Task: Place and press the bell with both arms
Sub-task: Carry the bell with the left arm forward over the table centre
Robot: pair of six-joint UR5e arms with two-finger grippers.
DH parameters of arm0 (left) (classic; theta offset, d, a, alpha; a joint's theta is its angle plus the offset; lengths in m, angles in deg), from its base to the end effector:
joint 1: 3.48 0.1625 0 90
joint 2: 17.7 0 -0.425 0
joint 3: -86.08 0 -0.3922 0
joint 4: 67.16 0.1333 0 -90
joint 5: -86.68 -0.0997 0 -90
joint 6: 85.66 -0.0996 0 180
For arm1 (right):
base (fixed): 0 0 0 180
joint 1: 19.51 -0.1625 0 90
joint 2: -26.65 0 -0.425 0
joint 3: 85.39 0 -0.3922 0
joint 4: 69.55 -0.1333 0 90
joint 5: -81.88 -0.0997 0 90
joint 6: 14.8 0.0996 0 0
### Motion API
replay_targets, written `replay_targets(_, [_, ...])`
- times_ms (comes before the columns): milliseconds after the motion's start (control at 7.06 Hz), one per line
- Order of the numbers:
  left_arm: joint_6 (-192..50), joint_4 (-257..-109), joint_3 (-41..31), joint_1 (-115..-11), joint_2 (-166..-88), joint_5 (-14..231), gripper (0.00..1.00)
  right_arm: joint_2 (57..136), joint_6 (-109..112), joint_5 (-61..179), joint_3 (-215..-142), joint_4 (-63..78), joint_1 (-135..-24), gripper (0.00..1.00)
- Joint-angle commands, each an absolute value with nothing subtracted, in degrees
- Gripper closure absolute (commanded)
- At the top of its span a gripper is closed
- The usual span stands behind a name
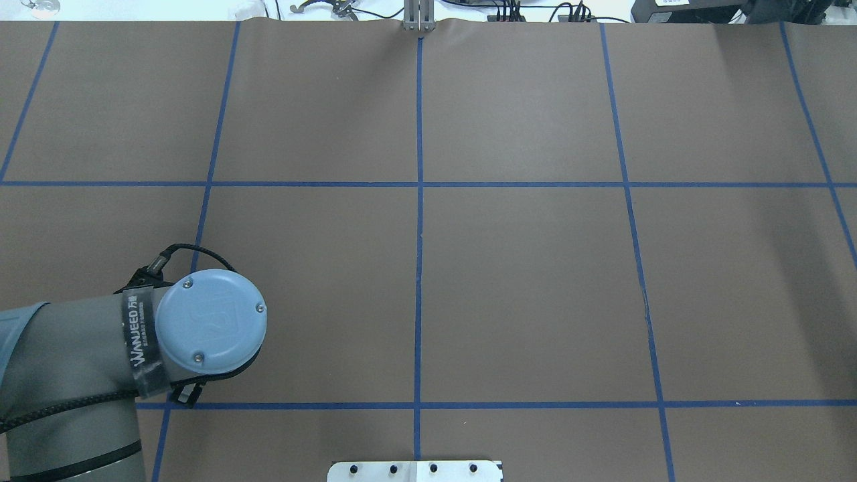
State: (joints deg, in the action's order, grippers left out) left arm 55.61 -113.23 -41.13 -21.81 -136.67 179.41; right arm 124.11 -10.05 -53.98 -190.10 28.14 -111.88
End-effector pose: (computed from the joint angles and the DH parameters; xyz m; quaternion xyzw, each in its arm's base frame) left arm 0.4287 -0.2775 0.2299 -0.0771 0.1784 -0.5561 0.8081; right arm 0.0797 -0.4301 0.6045 -0.0116 -0.3894 0.0587 0.9191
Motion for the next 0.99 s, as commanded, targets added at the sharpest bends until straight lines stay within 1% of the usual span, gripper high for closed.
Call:
replay_targets(0, [42.5, -113.7, -40.0, -21.9, -138.6, 171.5, 1.00, 124.6, -10.1, -54.0, -190.0, 28.2, -111.9, 0.00])
replay_targets(142, [34.7, -114.3, -39.8, -21.9, -139.2, 166.5, 1.00, 124.5, -10.1, -54.0, -190.1, 28.1, -111.9, 0.00])
replay_targets(283, [26.0, -119.0, -39.4, -21.9, -139.2, 160.1, 1.00, 124.0, -10.2, -54.0, -190.2, 28.1, -110.7, 0.00])
replay_targets(425, [16.7, -130.7, -34.2, -21.9, -139.1, 152.4, 1.00, 123.0, -10.2, -53.9, -190.1, 28.1, -108.7, 0.00])
replay_targets(566, [9.8, -147.3, -26.9, -21.9, -139.0, 147.0, 1.00, 123.5, -9.7, -54.0, -190.0, 28.0, -108.5, 0.00])
replay_targets(708, [3.2, -159.0, -22.9, -21.9, -139.0, 145.4, 1.00, 123.8, -9.6, -54.7, -190.2, 27.8, -108.5, 0.00])
replay_targets(849, [-3.8, -164.8, -21.3, -21.9, -138.9, 145.3, 1.00, 123.9, -9.6, -54.3, -190.1, 27.7, -108.5, 0.00])
